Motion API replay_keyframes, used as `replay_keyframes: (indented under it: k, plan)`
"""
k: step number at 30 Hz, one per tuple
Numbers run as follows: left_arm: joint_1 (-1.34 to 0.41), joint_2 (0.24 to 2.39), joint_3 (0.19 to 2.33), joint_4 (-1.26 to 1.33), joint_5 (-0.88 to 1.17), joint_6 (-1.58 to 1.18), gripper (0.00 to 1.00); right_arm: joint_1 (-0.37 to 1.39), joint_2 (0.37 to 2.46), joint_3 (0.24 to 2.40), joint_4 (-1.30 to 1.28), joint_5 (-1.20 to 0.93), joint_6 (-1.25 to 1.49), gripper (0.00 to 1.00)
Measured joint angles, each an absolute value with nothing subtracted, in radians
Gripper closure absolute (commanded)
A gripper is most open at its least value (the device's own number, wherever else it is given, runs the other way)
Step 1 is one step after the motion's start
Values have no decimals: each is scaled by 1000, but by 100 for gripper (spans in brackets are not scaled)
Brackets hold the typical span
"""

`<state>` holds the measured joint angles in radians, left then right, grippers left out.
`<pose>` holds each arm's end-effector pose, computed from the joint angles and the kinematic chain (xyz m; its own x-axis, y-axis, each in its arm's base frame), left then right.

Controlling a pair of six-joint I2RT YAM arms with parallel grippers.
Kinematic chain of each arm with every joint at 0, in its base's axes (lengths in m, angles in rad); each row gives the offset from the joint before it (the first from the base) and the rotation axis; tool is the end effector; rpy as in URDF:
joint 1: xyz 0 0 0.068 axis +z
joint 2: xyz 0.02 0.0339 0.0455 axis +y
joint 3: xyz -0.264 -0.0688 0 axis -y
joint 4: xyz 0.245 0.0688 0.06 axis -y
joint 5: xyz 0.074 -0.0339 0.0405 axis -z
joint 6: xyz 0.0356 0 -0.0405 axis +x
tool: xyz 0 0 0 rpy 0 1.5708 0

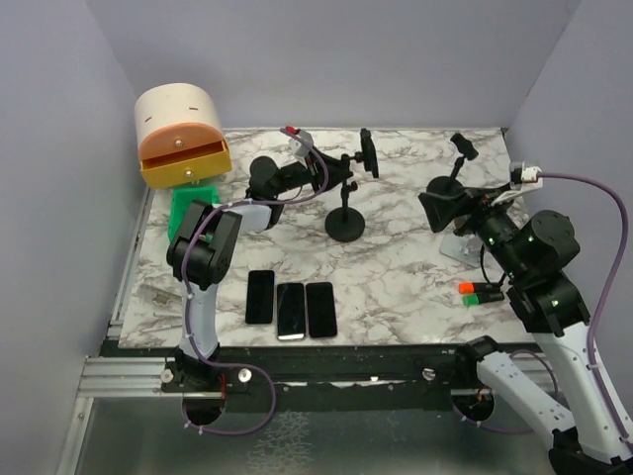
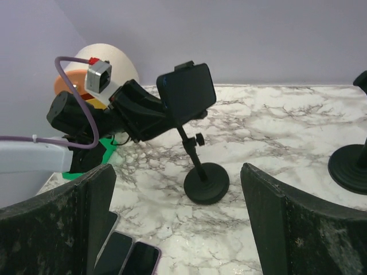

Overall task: Remove the phone from the phone stand
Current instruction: Move the phone stand with the phone to the center of the board, then adjust the phone at the phone stand.

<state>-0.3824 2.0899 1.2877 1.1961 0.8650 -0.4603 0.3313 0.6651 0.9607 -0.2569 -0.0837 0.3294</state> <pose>0.4112 -0.1946 0.2456 -0.0782 -0.2791 -0.9571 0.9592 0.2406 -0.1485 0.1301 0.0479 0.4094 -0.0958 0.3079 -0.9466 -0.3933 0.8619 0.3202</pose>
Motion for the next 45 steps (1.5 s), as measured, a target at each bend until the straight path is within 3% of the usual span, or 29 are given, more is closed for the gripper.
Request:
replay_keyframes:
  k: [10, 16, 30, 39, 45]
  plan:
    - [-493, 1880, 984, 1261, 864, -432, 100, 357, 823, 1124, -402, -226, 477, 0]
    - [-549, 1820, 864, 1326, 810, -364, 100, 359, 836, 1055, -426, -300, 687, 0]
    - [-565, 1803, 826, 1348, 755, -341, 100, 360, 930, 1148, -516, -318, 611, 13]
    - [-566, 1803, 826, 1345, 754, -332, 100, 429, 1027, 1197, -525, -319, 511, 35]
    - [-563, 1803, 825, 1345, 754, -332, 100, 548, 1079, 1226, -535, -234, 456, 63]
